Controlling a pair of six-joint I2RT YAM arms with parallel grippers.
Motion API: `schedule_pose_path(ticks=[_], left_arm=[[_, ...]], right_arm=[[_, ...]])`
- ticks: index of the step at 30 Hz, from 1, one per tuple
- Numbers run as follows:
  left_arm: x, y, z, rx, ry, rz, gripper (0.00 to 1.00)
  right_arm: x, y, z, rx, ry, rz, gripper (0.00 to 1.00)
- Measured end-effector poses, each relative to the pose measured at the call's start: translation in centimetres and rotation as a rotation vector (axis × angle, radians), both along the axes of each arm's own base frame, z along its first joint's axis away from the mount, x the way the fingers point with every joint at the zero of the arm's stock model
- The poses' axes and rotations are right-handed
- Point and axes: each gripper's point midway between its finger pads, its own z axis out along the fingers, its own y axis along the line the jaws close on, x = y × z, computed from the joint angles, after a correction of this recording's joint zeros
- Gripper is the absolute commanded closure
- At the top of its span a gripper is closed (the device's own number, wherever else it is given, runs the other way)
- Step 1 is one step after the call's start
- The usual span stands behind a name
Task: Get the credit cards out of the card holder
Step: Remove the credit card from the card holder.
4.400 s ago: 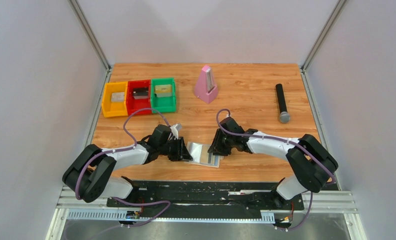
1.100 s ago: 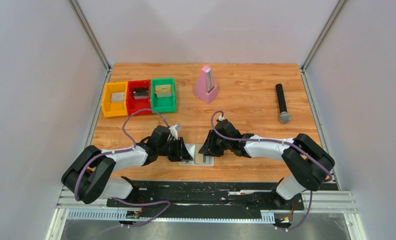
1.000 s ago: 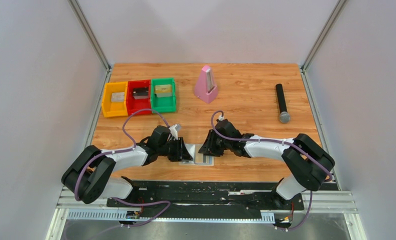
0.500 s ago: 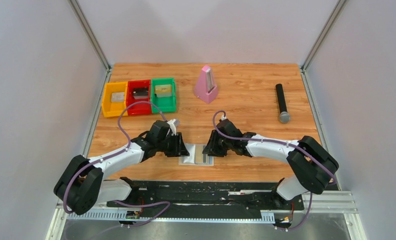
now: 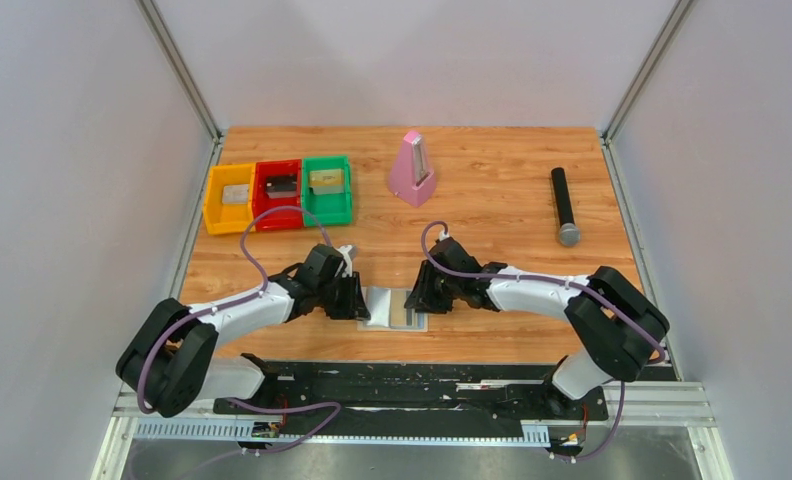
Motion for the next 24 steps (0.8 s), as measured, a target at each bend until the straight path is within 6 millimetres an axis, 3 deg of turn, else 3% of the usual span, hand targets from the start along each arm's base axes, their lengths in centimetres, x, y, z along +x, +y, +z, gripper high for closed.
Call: schedule_pose_path(ticks=[9,24], left_arm=[[0.2,-0.4,-0.2,-0.017,-0.012,-0.012,0.78],[0.0,-1.2,-0.2,-0.073,-0.015,-0.035,0.79]], right_arm=[[0.3,0.2,0.0,-0.012,0.001,0.003,0.67],[0.3,1.3,0.1,0.038,-0.002,0.024,0.67]])
